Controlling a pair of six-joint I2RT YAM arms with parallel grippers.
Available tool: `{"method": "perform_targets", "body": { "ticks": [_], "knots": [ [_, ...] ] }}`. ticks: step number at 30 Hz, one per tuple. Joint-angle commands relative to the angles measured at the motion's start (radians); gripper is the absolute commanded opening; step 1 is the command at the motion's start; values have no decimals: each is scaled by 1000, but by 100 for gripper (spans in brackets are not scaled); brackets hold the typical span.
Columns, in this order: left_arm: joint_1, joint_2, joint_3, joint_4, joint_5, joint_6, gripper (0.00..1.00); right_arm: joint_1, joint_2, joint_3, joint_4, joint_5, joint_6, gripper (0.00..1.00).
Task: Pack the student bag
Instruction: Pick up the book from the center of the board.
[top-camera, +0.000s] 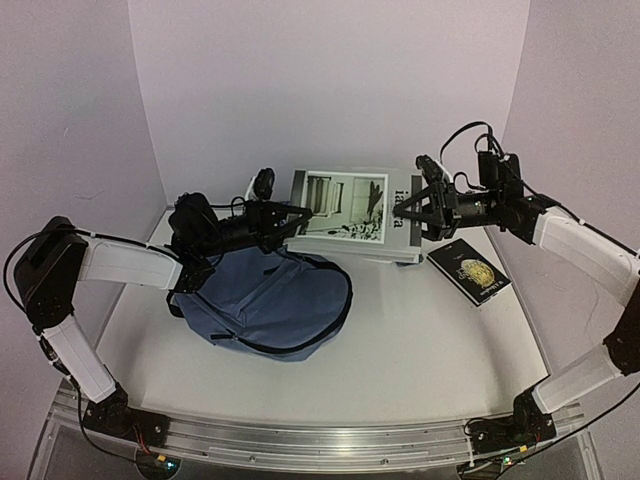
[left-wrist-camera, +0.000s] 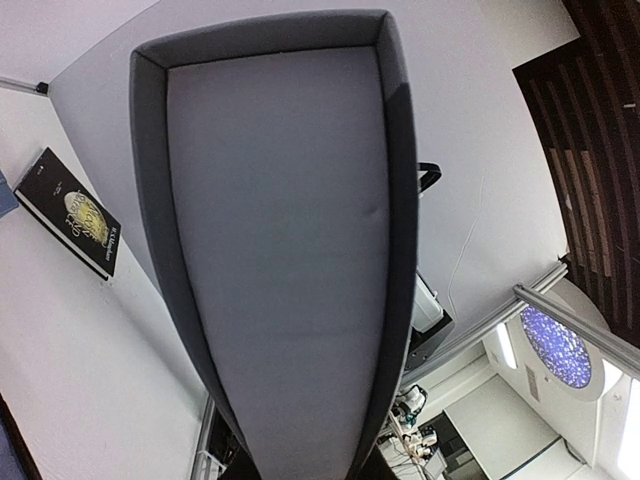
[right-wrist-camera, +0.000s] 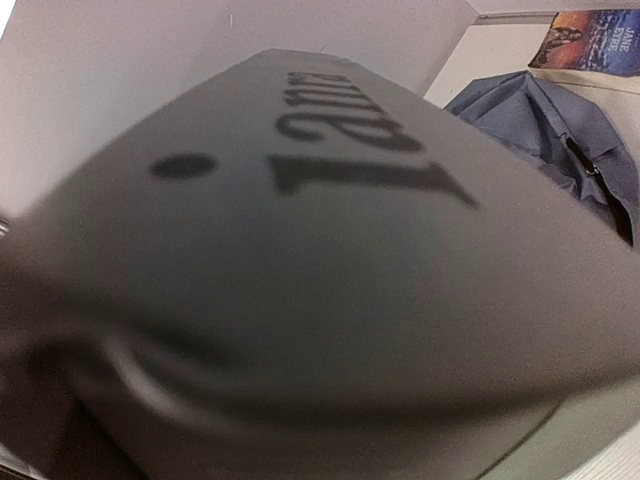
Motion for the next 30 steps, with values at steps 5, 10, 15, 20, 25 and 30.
{"method": "perform_targets", "body": {
  "ticks": [5,10,15,20,25,30],
  "knots": [
    [-5,2,43,58,23,-2,16,-4,8,19,43,-18,30,46],
    [-6,-24,40,-33,20,51,25,-4,14,12,47,-31,59,31],
    [-6,-103,26,-253,-34,179,57,-9,7,9,47,-32,82,15],
    [-6,-270,47,-725,-232,457,86,-56,-35,-28,46,-1,108,12],
    [-38,-320,135,-1209,-468,725,89,-131,-86,-108,38,83,121,9],
    [-199,-155,307,-1561,-679,944,82,-215,-104,-181,21,123,138,8]
  ]
}}
